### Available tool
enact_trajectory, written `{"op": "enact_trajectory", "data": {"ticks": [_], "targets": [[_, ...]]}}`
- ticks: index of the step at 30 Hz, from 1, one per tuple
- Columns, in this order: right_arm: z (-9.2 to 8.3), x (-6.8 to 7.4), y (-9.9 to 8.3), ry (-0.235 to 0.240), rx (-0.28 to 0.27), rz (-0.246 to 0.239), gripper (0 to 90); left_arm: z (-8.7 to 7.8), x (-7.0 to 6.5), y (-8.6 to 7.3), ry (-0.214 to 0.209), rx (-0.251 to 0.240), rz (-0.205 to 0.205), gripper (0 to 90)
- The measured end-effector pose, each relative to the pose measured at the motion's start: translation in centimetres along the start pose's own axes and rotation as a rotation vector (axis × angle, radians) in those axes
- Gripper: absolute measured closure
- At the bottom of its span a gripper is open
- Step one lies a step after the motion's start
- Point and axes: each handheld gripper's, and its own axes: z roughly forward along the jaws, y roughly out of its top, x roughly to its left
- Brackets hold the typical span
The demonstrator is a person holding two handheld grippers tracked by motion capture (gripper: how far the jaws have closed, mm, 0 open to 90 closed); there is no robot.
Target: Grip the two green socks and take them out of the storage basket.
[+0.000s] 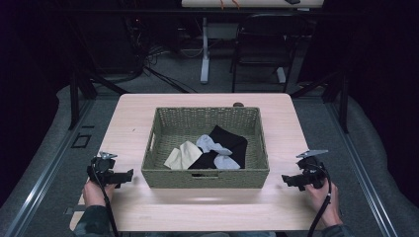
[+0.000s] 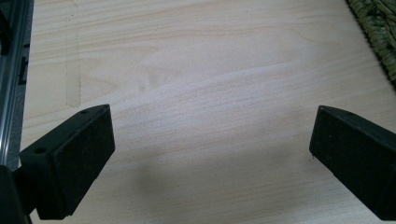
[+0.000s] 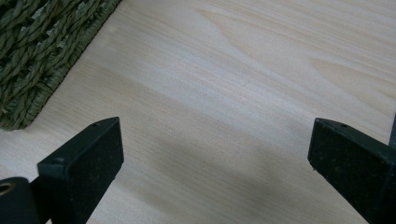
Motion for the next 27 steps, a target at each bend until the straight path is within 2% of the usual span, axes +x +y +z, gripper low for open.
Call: {"op": "enact_trajectory", "data": {"ticks": [20, 23, 27], "targets": [[-0.1, 0.0, 0.0, -0.003, 0.005, -0.003, 2.8, -0.5, 0.1, 0.2, -0.015, -0.009, -0.008, 0.1], [-0.1, 0.1, -0.1, -0.007, 0.001, 0.002, 2.8, -1.0, 0.2, 0.4, -0.019, 0.004, -0.02, 0.1], [-0.1, 0.2, -0.2, -0.014, 0.002, 0.002, 2.7, -1.5, 0.2, 0.7, -0.027, 0.021, -0.016, 0.1]]}}
